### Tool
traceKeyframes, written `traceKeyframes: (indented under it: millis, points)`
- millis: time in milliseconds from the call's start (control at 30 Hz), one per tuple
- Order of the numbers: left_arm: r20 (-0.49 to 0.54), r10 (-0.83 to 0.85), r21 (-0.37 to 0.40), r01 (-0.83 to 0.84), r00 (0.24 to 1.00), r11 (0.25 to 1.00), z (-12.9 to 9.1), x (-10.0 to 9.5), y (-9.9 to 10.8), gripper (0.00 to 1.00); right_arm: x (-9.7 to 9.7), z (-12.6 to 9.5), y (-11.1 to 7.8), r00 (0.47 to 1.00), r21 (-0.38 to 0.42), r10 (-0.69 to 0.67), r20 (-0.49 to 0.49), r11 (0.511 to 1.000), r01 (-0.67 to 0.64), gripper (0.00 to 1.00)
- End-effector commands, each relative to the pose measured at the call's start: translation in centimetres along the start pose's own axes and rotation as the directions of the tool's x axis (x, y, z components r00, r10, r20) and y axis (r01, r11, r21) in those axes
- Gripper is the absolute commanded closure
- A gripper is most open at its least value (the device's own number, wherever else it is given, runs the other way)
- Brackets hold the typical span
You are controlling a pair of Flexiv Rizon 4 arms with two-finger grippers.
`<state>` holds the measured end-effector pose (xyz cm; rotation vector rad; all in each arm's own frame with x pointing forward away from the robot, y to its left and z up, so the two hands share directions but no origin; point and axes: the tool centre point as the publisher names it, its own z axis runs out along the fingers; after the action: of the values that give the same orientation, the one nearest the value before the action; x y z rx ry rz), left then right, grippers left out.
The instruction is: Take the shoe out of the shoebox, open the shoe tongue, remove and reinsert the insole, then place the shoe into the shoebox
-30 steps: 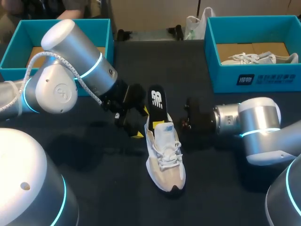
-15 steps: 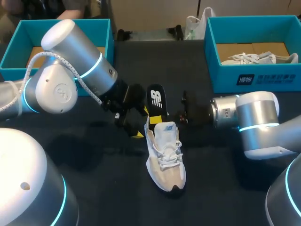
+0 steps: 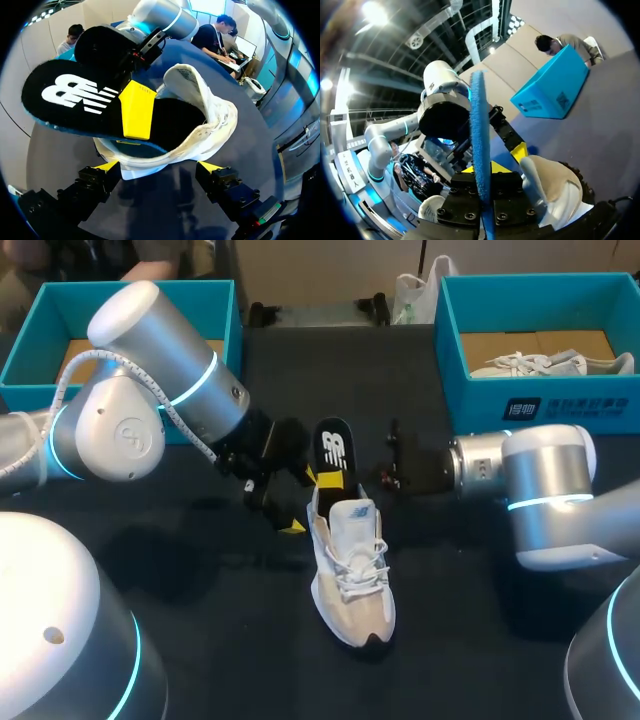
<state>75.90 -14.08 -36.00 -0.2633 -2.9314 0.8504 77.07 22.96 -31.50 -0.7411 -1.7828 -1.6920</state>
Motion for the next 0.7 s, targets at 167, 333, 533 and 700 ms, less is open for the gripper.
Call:
traceKeyframes:
  millis: [167, 333, 533, 700]
  points:
    - [0.0, 0.0, 0.0, 0.0, 1.0, 1.0, 0.0, 0.0, 0.0, 0.0, -0.3, 0.1, -2.0, 0.998, 0.014, 0.062, 0.015, 0.998, -0.062, 1.0]
    - [0.0, 0.0, 0.0, 0.0, 1.0, 1.0, 0.0, 0.0, 0.0, 0.0, -0.4, 0.1, -3.7, 0.993, 0.024, 0.115, 0.017, 0.993, -0.115, 1.0]
    - [0.0, 0.0, 0.0, 0.0, 1.0, 1.0, 0.0, 0.0, 0.0, 0.0, -0.3, 0.2, -4.6, 0.989, 0.018, 0.143, 0.02, 0.989, -0.144, 1.0]
    - [0.0, 0.0, 0.0, 0.0, 1.0, 1.0, 0.0, 0.0, 0.0, 0.0, 0.1, 0.2, -4.3, 0.993, 0.013, 0.121, 0.018, 0.993, -0.121, 0.67]
